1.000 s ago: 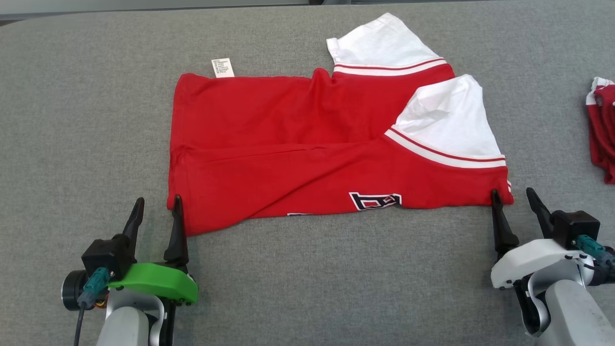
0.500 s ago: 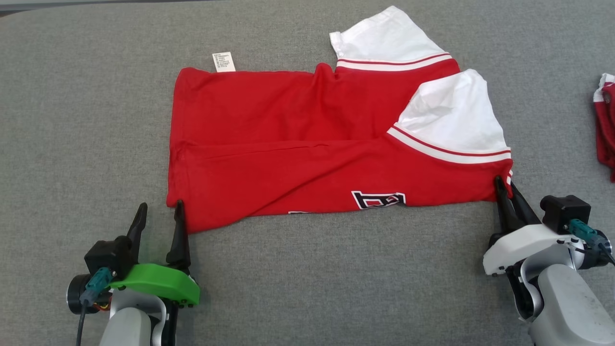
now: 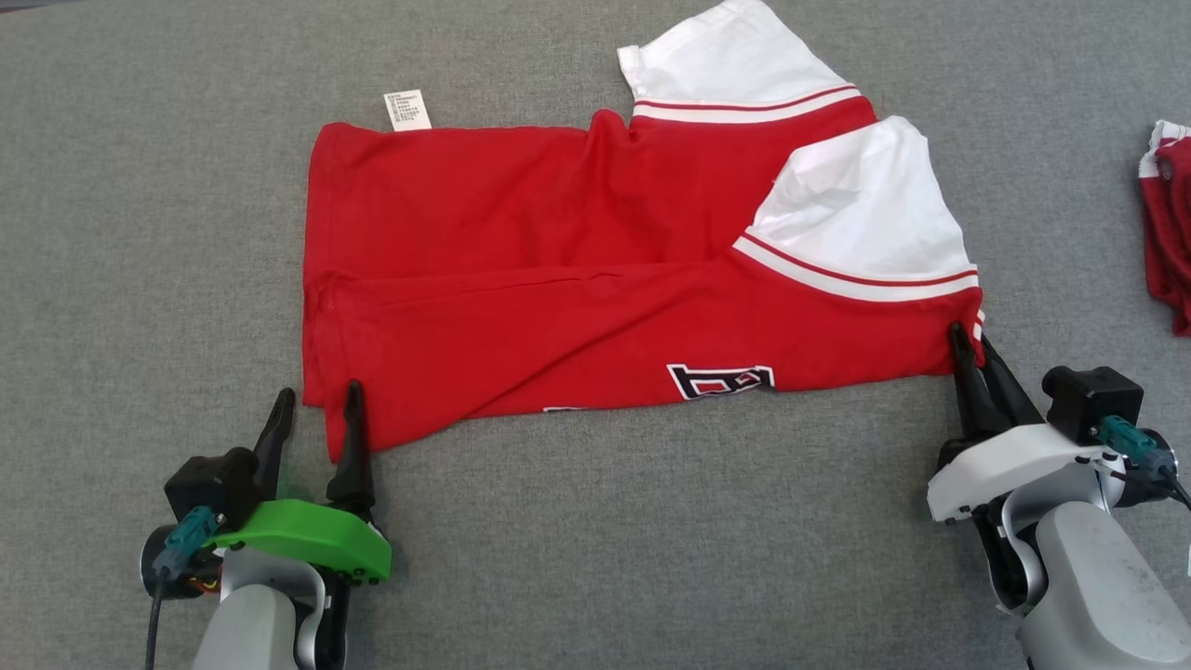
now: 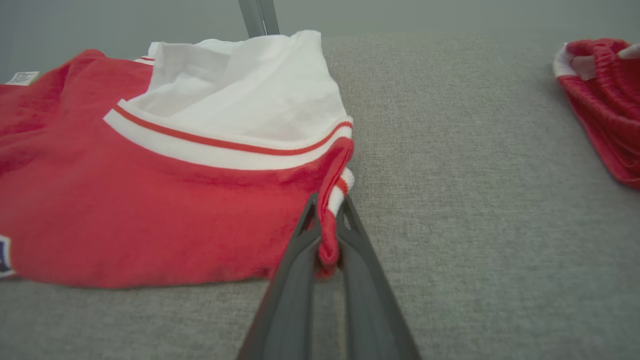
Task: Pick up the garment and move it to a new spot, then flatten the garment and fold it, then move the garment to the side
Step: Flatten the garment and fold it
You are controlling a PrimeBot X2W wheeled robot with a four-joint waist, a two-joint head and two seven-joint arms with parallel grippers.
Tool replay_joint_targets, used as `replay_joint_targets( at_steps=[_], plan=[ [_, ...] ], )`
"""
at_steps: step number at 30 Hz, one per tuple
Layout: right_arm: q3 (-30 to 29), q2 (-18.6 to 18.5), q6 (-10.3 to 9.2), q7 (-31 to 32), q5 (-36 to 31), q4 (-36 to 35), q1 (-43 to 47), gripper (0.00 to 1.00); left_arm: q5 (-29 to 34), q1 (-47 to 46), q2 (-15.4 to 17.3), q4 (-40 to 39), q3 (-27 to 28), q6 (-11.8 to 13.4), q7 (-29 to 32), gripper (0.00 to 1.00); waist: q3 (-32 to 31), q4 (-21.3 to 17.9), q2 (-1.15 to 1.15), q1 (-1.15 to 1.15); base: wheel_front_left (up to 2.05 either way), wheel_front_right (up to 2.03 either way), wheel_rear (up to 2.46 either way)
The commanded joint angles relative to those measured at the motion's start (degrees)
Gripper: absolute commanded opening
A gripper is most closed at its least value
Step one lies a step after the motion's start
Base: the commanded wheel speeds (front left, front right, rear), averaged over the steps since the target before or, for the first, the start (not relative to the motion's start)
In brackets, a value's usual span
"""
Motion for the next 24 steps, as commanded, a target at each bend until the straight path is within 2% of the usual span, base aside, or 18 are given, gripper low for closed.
replay_joint_targets(
  at_steps=[1,10,11,12,13,24],
  plan=[
    [-0.1,0.1,-0.09,0.0,-0.1,-0.3,0.1,0.0,-0.3,-0.8,0.2,-0.6,0.2,-0.3,0.0,1.0,0.1,-0.1,0.15,0.0,0.0,0.0,0.0],
    [0.2,0.5,-0.09,0.0,-0.4,-0.1,-0.3,0.0,-1.3,-1.4,0.2,-0.6,-1.2,-0.4,0.0,1.0,0.5,-0.7,0.15,0.0,0.0,0.0,0.0],
    [0.3,0.5,-0.09,0.0,-0.4,-0.1,-0.4,0.0,-1.3,-1.4,0.2,-0.7,-1.3,-0.4,0.0,0.72,0.5,-0.7,0.15,0.0,0.0,0.0,0.0],
    [0.2,0.6,-0.09,0.0,-0.4,-0.1,-0.5,0.0,-1.2,-1.4,0.2,-0.7,-1.4,-0.4,0.0,0.31,0.5,-0.7,0.15,0.0,0.0,0.0,0.0],
    [0.2,0.6,-0.09,0.0,-0.4,0.0,-0.5,0.0,-1.2,-1.4,0.2,-0.7,-1.6,-0.4,0.0,0.0,0.6,-0.8,0.15,0.0,0.0,0.0,0.0],
    [-0.3,1.5,-0.09,0.0,0.0,0.3,0.1,0.0,-1.7,0.3,0.2,-0.6,-0.5,-0.4,0.0,0.0,-1.8,-1.3,0.15,0.0,0.0,0.0,0.0]
  ],
)
